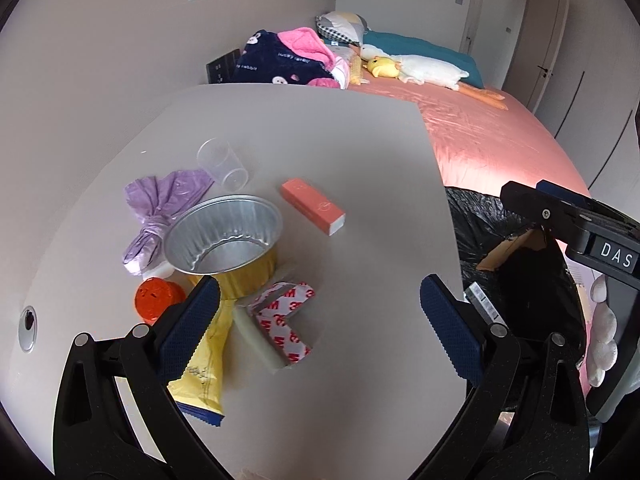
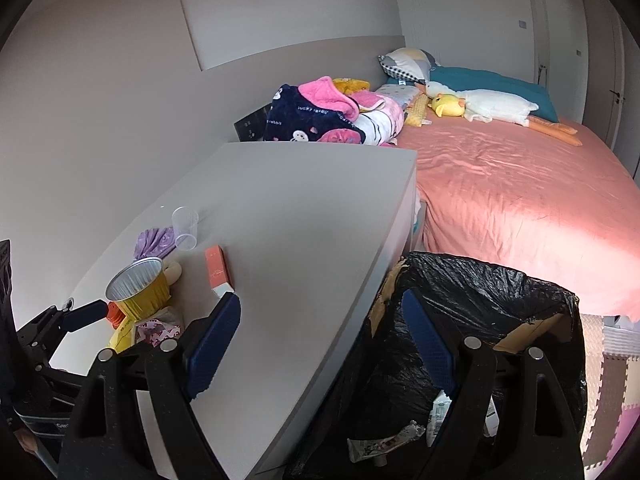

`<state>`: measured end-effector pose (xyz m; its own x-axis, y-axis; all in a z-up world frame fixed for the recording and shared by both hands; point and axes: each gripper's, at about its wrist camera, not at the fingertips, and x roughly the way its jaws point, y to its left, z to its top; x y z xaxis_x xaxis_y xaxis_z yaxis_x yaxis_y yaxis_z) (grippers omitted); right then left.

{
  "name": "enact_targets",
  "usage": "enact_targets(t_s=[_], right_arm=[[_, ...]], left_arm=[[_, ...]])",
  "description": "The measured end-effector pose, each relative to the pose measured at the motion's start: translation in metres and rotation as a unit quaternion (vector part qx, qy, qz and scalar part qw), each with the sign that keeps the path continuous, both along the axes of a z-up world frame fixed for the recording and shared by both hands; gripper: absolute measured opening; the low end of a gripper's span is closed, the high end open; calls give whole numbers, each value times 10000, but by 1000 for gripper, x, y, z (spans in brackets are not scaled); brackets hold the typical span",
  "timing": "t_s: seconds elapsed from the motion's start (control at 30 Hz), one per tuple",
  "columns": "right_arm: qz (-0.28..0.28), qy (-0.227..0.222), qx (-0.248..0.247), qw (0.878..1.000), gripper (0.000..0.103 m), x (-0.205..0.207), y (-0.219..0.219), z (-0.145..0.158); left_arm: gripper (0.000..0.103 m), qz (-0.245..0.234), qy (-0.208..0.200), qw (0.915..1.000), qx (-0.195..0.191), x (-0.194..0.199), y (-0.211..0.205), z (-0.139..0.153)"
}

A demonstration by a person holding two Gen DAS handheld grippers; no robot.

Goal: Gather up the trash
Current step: 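Move both open tools back over the table, then grasp the pink box with the right tool while the left tool grasps the red-orange lid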

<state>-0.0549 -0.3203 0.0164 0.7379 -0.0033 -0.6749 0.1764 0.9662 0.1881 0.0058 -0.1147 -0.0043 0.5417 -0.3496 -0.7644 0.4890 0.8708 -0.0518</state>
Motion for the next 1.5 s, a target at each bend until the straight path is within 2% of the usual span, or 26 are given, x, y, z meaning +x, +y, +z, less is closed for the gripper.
enact_targets(t_s=[0.43,0.6,0.7,1.07,1.2,1.37,1.43,1.5], right_arm=[[594,147,-258,9978,82,45,51,-18],[785,317,-220,9962,73,64,65,-29],[895,433,-222,9948,69,75,71,-37],[1126,734,-372,9902,68,112,87,-59],[1240,856,-423,9877,61,124,94,-66],[1255,954,-518,9861,48,131,97,-73],[1287,950,-599,9853,31,130,98,-73],[1314,966,-549,9851,25,129,97,-73]], left_arm=[[97,721,40,9974,86,19,64,-9],[87,971,97,9951,149,29,85,-16],[77,1096,172,9937,190,35,93,-21],[60,1201,448,9914,254,54,101,-44],[52,1179,440,9917,281,57,99,-48],[48,1115,392,9927,252,59,97,-48],[45,1092,413,9930,162,61,98,-48],[42,1081,423,9932,114,61,98,-48]])
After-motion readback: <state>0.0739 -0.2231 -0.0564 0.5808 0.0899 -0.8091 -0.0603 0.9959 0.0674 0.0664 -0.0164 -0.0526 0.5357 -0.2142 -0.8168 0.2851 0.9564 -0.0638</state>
